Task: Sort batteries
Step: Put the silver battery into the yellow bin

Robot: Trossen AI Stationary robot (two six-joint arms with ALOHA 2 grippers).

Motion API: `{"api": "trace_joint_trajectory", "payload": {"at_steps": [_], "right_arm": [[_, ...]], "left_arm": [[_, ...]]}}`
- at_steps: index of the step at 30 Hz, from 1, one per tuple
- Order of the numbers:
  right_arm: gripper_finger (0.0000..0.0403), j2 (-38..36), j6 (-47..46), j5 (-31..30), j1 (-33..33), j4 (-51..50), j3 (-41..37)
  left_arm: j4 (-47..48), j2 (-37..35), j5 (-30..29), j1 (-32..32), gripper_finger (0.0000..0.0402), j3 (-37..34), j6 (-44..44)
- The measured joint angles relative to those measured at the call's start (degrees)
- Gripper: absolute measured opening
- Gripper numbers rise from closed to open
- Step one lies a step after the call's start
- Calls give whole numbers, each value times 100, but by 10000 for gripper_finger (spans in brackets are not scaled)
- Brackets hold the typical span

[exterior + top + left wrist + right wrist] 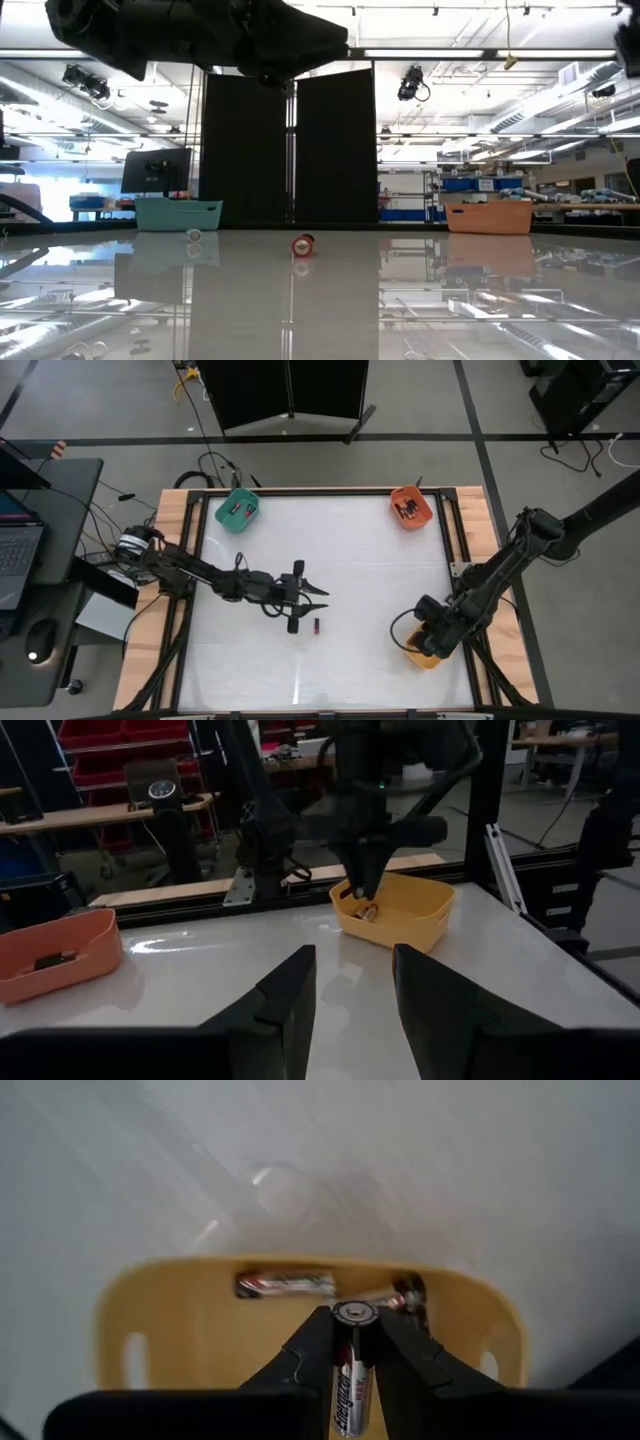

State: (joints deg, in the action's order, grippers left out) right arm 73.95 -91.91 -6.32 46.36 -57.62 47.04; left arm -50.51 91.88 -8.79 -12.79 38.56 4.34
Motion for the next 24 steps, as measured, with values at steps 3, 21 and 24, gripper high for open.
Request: {"api": "trace_joint_trajectory", "payload": {"at_steps": [3,21,24], "right_arm": [[61,2,-69,171,18,117,-214],[72,2,-30,859,18,949,-985],[86,2,-30,896,18,957,-985]], "left_arm": [[419,-221,-65,-16,143,1,0],[2993,-1108,-256,-225,143,1,-317],[3247,-1200,-260,-265,143,1,-483]]}}
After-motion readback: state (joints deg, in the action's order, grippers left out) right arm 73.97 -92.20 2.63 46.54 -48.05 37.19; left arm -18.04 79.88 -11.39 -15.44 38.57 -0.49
